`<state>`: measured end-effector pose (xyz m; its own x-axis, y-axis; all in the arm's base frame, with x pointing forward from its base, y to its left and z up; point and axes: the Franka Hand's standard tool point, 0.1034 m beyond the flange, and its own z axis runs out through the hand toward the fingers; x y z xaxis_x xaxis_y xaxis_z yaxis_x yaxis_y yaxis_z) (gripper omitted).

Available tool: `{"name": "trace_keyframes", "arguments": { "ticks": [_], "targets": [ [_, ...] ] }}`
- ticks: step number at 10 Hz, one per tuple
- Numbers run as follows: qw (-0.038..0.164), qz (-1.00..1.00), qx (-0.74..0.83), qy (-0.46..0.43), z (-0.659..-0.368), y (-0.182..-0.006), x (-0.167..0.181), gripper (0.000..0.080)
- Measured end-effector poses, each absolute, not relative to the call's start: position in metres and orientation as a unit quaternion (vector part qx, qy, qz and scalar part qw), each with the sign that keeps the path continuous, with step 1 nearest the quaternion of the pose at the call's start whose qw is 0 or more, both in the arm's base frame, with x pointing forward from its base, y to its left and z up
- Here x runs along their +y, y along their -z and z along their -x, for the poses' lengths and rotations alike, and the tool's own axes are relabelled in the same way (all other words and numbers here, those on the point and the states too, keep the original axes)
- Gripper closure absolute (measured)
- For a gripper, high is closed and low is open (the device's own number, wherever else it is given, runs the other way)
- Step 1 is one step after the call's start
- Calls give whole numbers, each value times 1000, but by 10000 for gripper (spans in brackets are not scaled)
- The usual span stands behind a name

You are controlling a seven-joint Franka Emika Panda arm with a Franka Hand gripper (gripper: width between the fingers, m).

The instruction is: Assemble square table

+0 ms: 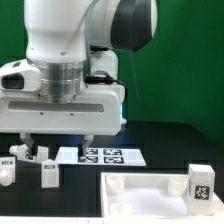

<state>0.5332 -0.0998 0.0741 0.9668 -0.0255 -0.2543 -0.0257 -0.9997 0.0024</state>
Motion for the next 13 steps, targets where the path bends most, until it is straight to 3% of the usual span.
{"name": "trace_keyframes", "arguments": {
  "ticks": [3, 4, 5, 9, 10, 11, 13],
  "targets": [
    [4, 978, 0, -207, -535, -69, -96, 151],
    [20, 969, -38, -244, -527, -62, -97, 151],
    [23, 958, -62, -279, -522, -57, -99, 151],
    [7, 916, -65, -397, -509, -52, -100, 151],
    [-21, 912, -51, -407, -507, -46, -107, 151],
    [-31, 910, -43, -411, -505, -44, -108, 151],
    [-30, 911, -42, -409, -506, -45, -110, 151]
  ]
}}
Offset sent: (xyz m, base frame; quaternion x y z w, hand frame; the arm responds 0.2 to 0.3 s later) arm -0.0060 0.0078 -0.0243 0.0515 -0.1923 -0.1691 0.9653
